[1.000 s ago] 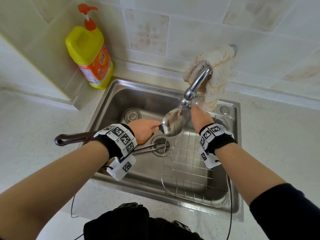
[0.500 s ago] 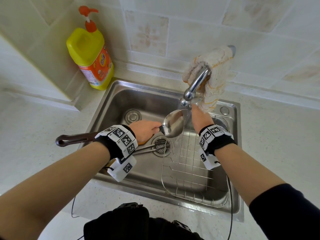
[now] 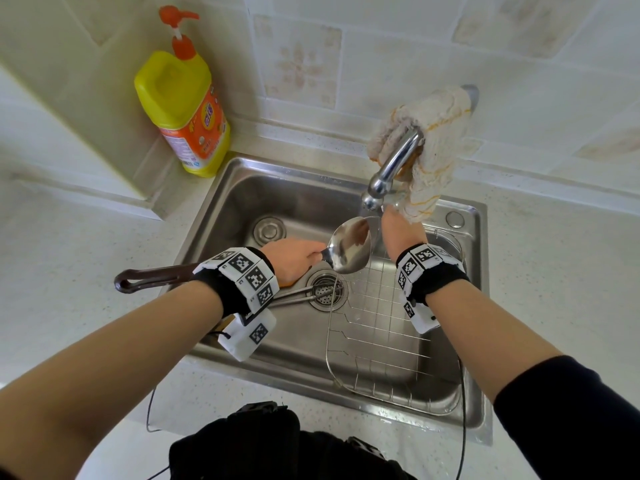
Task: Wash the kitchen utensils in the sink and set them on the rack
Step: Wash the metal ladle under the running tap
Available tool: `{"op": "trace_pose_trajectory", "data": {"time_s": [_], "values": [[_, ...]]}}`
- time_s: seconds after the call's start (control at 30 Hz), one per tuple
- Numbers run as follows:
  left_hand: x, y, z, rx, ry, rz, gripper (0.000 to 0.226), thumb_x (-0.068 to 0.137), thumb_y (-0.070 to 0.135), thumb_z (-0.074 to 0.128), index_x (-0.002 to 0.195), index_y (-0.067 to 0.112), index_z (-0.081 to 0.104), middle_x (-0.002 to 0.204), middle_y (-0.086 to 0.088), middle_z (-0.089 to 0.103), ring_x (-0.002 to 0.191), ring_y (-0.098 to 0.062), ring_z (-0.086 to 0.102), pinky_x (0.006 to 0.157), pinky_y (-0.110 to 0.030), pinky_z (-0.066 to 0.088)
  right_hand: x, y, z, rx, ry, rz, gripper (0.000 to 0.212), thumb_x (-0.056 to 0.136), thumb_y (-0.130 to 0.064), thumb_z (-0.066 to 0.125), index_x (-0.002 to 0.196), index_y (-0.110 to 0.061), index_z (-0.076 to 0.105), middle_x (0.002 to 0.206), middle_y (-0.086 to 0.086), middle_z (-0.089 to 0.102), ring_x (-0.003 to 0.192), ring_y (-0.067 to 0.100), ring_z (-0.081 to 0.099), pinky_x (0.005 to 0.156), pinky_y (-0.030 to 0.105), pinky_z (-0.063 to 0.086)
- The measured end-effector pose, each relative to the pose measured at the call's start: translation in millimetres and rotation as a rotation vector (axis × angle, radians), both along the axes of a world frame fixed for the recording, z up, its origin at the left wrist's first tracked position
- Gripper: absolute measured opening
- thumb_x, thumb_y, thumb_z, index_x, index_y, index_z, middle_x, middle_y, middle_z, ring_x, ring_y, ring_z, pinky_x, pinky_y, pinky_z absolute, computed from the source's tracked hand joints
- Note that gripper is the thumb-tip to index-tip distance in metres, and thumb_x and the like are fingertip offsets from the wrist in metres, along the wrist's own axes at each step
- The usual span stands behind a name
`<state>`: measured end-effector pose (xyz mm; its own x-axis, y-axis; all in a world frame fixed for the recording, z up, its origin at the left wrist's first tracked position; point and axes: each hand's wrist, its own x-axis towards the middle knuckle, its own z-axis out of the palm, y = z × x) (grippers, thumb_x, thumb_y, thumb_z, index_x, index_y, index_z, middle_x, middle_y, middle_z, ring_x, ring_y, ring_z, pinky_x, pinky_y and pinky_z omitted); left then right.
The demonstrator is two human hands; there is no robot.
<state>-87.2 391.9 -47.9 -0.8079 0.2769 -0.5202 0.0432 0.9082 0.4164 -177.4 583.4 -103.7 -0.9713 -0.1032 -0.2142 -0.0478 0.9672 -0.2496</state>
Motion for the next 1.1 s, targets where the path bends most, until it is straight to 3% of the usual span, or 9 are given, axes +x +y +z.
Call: {"op": "trace_pose_trajectory", "data": {"time_s": [0.3, 0.67, 0.87, 1.1], "values": [[0, 3, 0, -0.022, -0.015, -0.005, 0.021, 0.101, 0.023, 0.029, 0.098, 0.017, 0.05, 0.102, -0.006, 0.062, 0.096, -0.021, 0.056, 0.085, -0.032, 0.041, 5, 0, 7, 0.181, 0.022, 0.174, 0.024, 0.096, -0.001, 0.038, 0.117, 0.001, 0.049, 0.109, 0.017, 0.059, 0.098, 0.033, 0.06, 0.085, 0.04, 0.051], [2, 3, 1, -0.009, -0.007, -0.009, 0.022, 0.101, 0.02, 0.03, 0.101, 0.012, 0.051, 0.096, -0.003, 0.057, 0.094, -0.021, 0.053, 0.079, -0.027, 0.036, 11, -2, 11, 0.206, 0.017, 0.181, 0.023, 0.097, -0.001, 0.035, 0.117, 0.001, 0.047, 0.109, 0.016, 0.06, 0.099, 0.032, 0.061, 0.082, 0.037, 0.05], [0, 5, 0, -0.009, 0.001, -0.026, 0.017, 0.101, 0.02, 0.03, 0.089, 0.019, 0.042, 0.085, 0.002, 0.049, 0.082, -0.016, 0.046, 0.075, -0.026, 0.034, 12, 0, 13, 0.191, 0.038, 0.151, 0.025, 0.097, 0.001, 0.032, 0.118, 0.004, 0.047, 0.112, 0.019, 0.059, 0.102, 0.033, 0.059, 0.085, 0.037, 0.048], [1, 1, -3, -0.023, -0.007, -0.036, 0.016, 0.1, 0.021, 0.03, 0.089, 0.021, 0.041, 0.087, 0.001, 0.051, 0.085, -0.019, 0.051, 0.077, -0.028, 0.038, 12, 0, 13, 0.183, 0.038, 0.15, 0.025, 0.097, 0.003, 0.033, 0.118, 0.005, 0.047, 0.111, 0.019, 0.059, 0.101, 0.031, 0.06, 0.086, 0.035, 0.05]]}}
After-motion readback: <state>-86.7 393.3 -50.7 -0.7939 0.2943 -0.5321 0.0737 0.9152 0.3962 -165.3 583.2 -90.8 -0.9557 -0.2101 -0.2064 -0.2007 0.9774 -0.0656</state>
